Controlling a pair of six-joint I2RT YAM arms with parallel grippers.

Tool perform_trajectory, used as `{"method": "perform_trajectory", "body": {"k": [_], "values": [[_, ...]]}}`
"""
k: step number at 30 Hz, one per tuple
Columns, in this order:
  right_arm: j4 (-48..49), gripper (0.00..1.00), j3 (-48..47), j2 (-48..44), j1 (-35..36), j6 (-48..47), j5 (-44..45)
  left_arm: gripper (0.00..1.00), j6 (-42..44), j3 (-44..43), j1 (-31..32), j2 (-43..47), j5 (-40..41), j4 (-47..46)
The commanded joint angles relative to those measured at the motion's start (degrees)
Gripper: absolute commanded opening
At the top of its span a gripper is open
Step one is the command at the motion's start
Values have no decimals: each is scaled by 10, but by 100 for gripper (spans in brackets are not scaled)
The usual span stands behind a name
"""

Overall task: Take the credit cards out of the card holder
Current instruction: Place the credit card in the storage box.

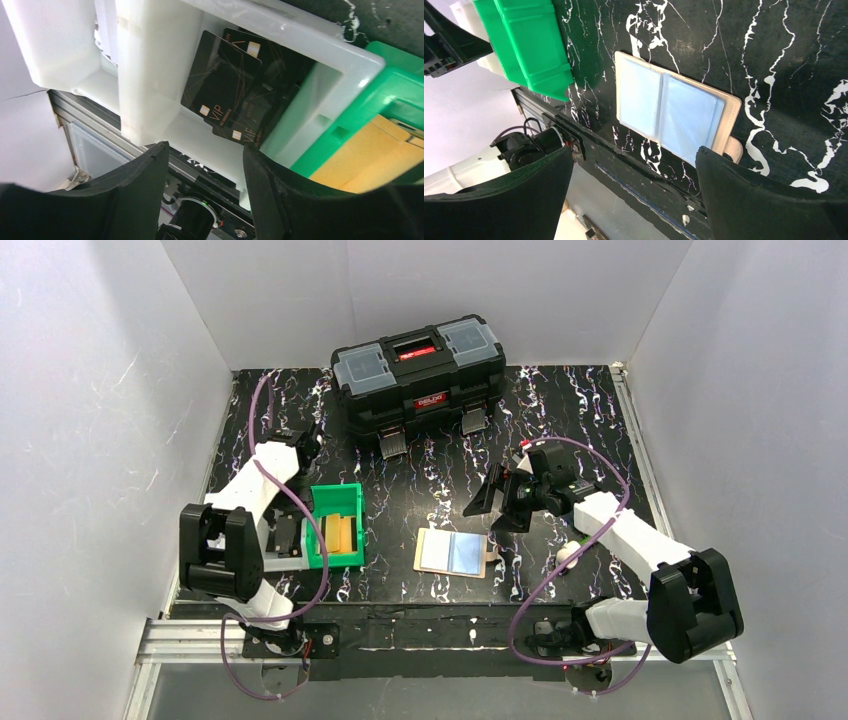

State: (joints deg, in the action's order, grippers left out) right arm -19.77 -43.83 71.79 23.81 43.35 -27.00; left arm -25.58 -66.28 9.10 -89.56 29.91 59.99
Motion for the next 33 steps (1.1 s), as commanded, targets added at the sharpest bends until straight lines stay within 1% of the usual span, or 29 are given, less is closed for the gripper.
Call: {"method": "perform_trajectory", "body": {"k": [1,5,9,11,13,17,19,22,26,30,33], "values": [[-19,98,-36,7,8,-16,20,57,5,-38,-2,43,-53,19],[-38,98,-45,16,18,-22,38,57,16,-63,-2,74,-134,21],[-47,98,-46,26,38,-16,50,58,23,-73,5,105,-259,2],[-48,98,-48,32,53,-8,59,57,17,-79,23,108,-315,-5],[-53,98,-52,39,71,-1,76,57,10,-81,51,107,-350,-16],[-69,98,-63,55,101,13,108,57,-24,-72,127,87,-420,-55],[-73,98,-65,64,110,19,116,56,-41,-59,169,72,-441,-85],[-96,98,-72,71,122,23,145,53,-60,-44,202,41,-452,-118],[-143,98,-79,52,130,24,212,51,-73,-32,226,2,-468,-156],[-192,98,-76,28,130,21,284,51,-72,-28,247,-38,-477,-172],[-196,97,-66,26,130,22,289,51,-74,-19,257,-64,-493,-189]]}}
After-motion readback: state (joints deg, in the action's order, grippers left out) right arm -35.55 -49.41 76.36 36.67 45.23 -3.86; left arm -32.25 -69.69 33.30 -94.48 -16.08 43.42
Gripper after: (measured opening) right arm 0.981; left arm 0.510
